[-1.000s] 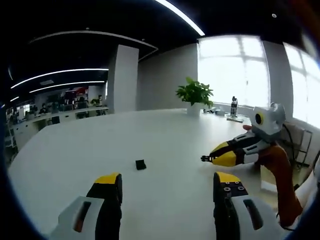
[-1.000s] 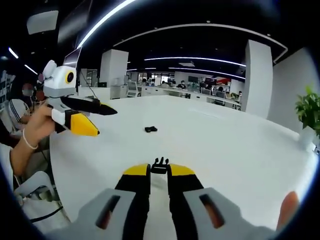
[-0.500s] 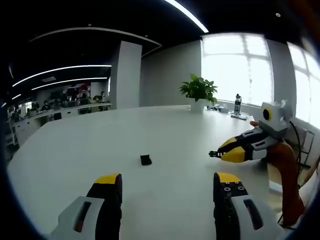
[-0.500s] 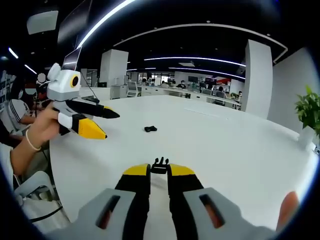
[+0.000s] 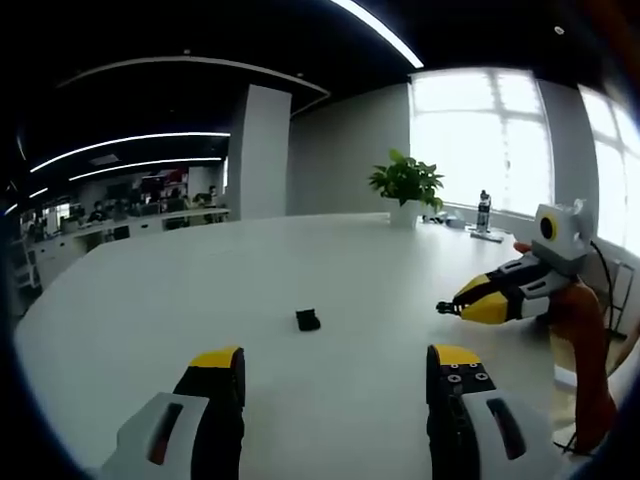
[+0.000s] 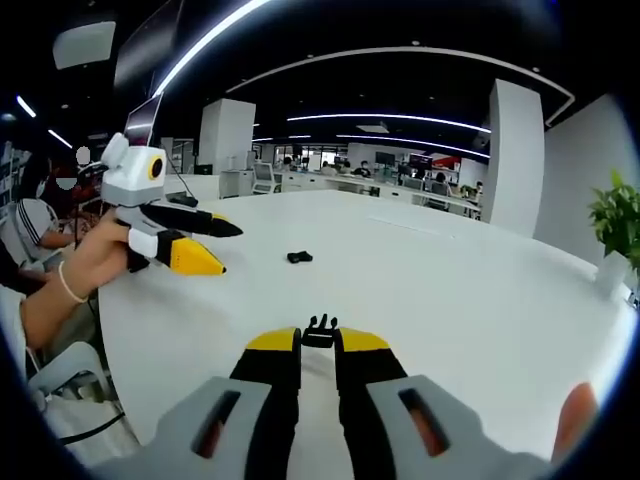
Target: Snap the two parts of the plastic buckle together until the buckle closes and remains connected.
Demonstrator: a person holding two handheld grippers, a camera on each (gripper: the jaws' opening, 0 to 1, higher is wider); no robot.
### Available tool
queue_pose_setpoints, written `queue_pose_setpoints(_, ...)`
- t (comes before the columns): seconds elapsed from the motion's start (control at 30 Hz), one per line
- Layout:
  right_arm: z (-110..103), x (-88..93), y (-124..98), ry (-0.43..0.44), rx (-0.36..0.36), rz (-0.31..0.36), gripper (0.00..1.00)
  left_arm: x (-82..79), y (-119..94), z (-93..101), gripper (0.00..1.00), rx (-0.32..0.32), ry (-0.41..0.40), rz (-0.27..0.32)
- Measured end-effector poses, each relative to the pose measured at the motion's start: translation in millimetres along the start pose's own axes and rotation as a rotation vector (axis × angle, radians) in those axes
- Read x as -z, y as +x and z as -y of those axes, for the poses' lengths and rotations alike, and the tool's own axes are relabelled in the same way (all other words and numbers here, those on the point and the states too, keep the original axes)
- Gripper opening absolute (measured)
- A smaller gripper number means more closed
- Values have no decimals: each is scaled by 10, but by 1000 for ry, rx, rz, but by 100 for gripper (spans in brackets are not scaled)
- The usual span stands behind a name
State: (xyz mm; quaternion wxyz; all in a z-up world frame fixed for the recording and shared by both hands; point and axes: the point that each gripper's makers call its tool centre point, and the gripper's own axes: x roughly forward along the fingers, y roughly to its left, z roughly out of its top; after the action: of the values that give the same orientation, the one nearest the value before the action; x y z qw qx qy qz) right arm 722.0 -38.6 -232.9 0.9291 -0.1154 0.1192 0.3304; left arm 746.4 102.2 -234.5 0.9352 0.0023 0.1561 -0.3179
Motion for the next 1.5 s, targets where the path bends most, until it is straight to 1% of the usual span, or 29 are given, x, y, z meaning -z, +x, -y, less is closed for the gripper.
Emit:
queue_pose_setpoints(0.3, -16, 21, -8, 1, -1, 2, 13, 37, 62, -39, 75, -1, 7, -23)
queue_pose_setpoints(0.47, -12, 25, -12, 2, -2, 5, 13, 104, 111, 30, 75, 4, 55, -72)
queue_pose_setpoints(0.6, -7, 31, -11, 2, 0, 5, 13, 121, 142, 84, 75, 17, 83, -90)
queue_pose_setpoints(0.7, -8, 31, -9, 1, -1, 4, 13, 128, 162, 91, 75, 27, 84, -99)
queue_pose_setpoints(1.0, -17, 36, -8, -2, 0, 0, 13, 132, 173, 22, 75, 14, 80, -109)
queue_pose_setpoints(1.13, -17, 34, -10, -1, -1, 2, 13, 126, 171, -22, 75, -3, 97, -113)
queue_pose_setpoints(1.23, -14, 31, -12, 0, -1, 4, 13, 148, 180, -18, 75, -2, 98, -122)
queue_pose_setpoints(1.37, -10, 28, -20, 2, -2, 8, 13, 128, 195, -7, 75, -9, 145, -123)
queue_pose_setpoints(1.5, -3, 24, -25, 2, -2, 12, 13, 86, 218, 53, 75, 17, 174, -105)
